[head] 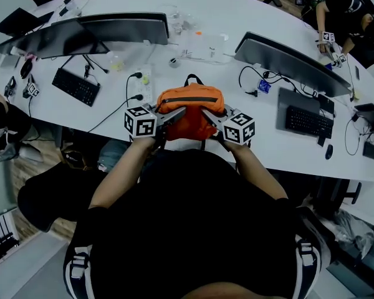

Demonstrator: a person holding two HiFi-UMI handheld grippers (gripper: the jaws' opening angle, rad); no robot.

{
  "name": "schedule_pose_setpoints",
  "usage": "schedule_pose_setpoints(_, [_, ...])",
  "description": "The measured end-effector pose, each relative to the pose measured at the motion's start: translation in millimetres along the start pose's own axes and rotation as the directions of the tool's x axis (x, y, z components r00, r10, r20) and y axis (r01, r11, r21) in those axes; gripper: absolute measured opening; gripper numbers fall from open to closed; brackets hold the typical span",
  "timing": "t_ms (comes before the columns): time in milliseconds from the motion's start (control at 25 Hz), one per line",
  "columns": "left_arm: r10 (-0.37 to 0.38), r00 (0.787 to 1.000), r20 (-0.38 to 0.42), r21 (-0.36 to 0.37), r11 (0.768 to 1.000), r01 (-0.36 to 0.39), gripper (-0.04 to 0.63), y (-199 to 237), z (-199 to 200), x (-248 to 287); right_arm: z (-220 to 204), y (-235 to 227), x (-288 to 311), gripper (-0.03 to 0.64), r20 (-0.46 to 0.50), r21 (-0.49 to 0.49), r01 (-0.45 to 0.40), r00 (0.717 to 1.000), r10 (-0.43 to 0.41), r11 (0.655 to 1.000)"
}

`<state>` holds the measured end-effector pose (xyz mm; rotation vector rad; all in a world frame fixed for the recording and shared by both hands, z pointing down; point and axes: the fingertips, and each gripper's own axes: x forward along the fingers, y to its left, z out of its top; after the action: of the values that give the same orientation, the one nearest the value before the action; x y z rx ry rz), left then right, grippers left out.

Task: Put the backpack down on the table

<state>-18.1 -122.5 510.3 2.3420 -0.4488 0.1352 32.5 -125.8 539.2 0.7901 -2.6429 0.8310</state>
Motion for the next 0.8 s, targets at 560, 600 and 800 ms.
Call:
schedule_pose_setpoints(560, [0.005,0.997,-0.077,-0.064,0.998,-0.01,0.035,32,-38,18,-43,-23,12,0.037,-0.09,0.06,0.007,0.996,-0.001,0.998])
schedule_pose_setpoints(600, [0.006,0.996,-0.085,-0.064,0.998,-0.011,0.034,34,-40,19,-45,-25,13,0.037,-0.095,0.071,0.006,0.996,0.001,0.997])
schedule_pose_setpoints(800, [0.004,0.993,-0.114,-0.066,0.998,-0.012,0.034,43,-47,26,-52,-34,16,0.037,-0.109,0.106,0.013,0.994,-0.001,0.994])
